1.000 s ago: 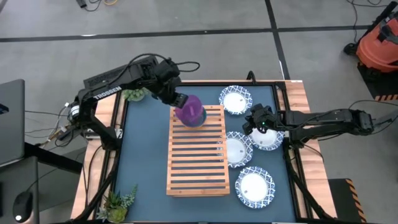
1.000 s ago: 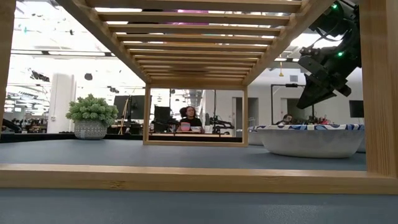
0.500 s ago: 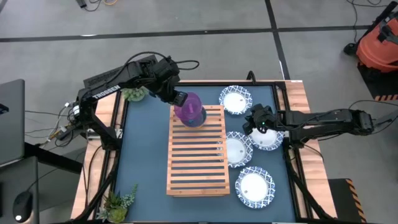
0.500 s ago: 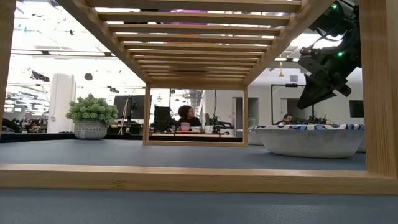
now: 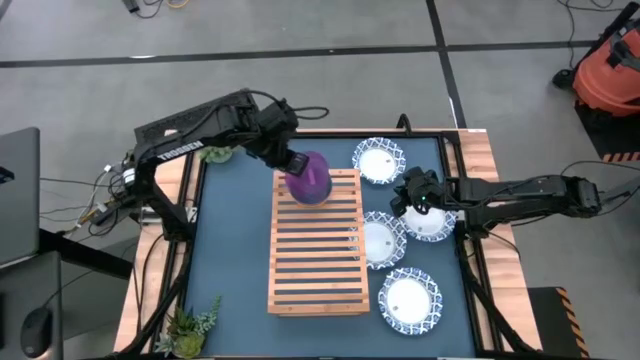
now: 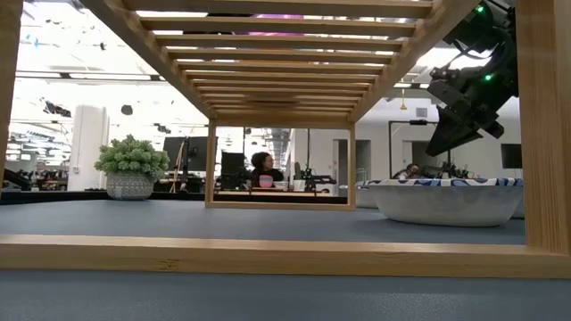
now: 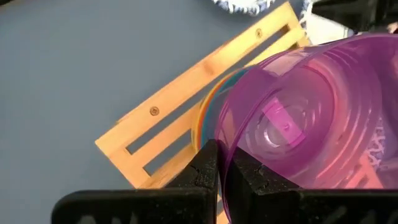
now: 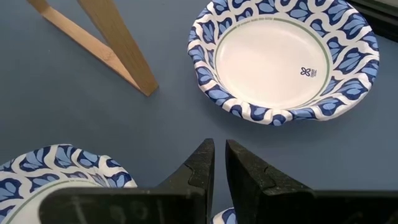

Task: Place and stack bowls onto a shelf
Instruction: Stack the small violet bowl on top of the small blue bowl

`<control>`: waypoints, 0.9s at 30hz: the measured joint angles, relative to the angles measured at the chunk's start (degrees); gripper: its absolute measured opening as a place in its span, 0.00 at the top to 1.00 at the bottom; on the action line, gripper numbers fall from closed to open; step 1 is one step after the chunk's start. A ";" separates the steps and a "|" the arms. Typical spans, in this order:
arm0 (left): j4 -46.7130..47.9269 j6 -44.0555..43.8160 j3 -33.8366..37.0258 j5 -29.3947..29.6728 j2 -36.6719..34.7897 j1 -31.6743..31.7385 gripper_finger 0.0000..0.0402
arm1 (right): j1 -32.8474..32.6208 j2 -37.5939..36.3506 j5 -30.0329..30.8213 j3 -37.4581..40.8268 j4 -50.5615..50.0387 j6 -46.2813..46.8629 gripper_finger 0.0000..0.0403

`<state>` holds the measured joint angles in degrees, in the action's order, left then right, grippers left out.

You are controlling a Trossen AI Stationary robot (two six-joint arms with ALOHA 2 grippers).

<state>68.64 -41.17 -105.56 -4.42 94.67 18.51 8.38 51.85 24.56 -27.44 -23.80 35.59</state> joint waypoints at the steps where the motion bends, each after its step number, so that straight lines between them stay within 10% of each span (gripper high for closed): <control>1: -0.31 0.41 0.00 -0.60 0.35 -0.28 1.00 | 0.02 0.01 0.00 0.00 -0.04 0.00 0.83; 27: 1.82 5.49 -0.02 -1.31 2.84 -0.40 0.95 | 0.00 0.01 -0.02 0.00 -0.24 -0.02 0.83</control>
<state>70.46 -35.68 -105.58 -5.72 97.51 18.11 8.39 51.86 24.53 -27.44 -24.03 35.57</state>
